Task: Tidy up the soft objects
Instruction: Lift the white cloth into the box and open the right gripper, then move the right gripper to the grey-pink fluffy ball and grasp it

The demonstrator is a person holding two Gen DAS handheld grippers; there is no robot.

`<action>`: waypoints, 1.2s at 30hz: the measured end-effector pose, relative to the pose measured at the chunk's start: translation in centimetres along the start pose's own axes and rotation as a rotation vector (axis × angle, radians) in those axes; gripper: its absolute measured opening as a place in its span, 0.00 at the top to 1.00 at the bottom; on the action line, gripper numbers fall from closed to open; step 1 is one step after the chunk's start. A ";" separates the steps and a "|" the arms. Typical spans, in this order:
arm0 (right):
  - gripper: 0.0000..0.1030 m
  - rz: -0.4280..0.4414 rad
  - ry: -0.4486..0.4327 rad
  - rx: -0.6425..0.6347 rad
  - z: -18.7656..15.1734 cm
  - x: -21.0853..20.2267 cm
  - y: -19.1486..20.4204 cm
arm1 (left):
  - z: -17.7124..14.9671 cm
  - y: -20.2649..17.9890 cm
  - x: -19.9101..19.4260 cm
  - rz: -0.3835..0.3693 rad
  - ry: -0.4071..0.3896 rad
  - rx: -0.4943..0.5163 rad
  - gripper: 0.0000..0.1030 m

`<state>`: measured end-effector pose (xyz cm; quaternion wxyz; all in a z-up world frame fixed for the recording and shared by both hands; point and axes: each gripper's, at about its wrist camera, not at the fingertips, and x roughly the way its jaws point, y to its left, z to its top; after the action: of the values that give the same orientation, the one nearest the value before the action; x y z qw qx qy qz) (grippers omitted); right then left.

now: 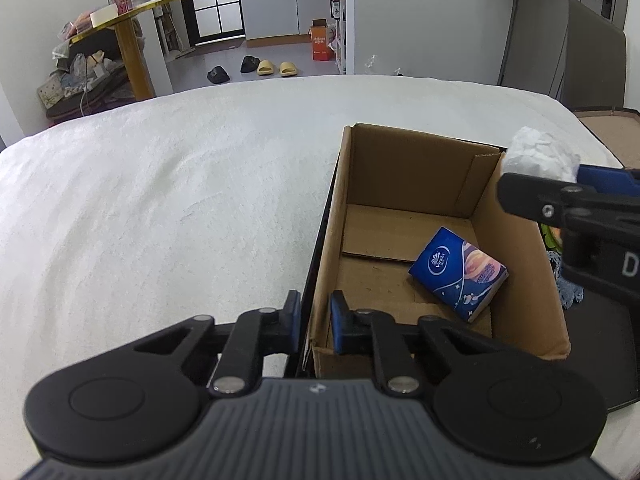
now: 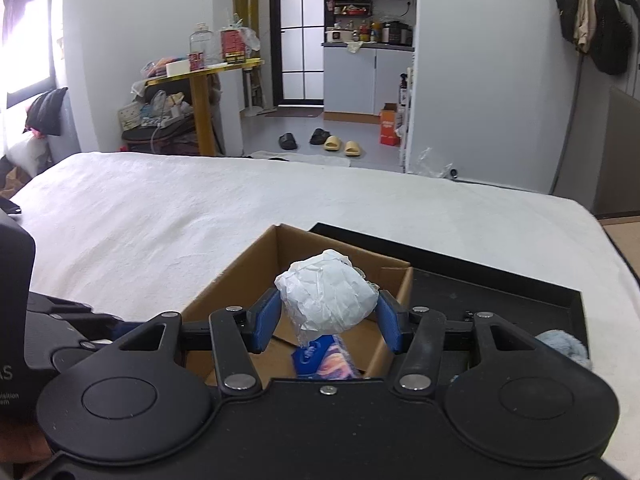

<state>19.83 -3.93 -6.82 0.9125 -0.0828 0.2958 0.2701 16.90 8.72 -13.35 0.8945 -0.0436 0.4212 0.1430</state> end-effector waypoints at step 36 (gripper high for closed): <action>0.29 0.053 0.019 -0.091 1.0 -1.7 -4.3 | 1.3 -1.6 -1.1 0.098 0.031 0.054 0.54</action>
<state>21.49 -7.98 -5.04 0.8976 -0.1190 0.2937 0.3064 17.66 7.25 -11.77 0.8808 -0.0012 0.4402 0.1745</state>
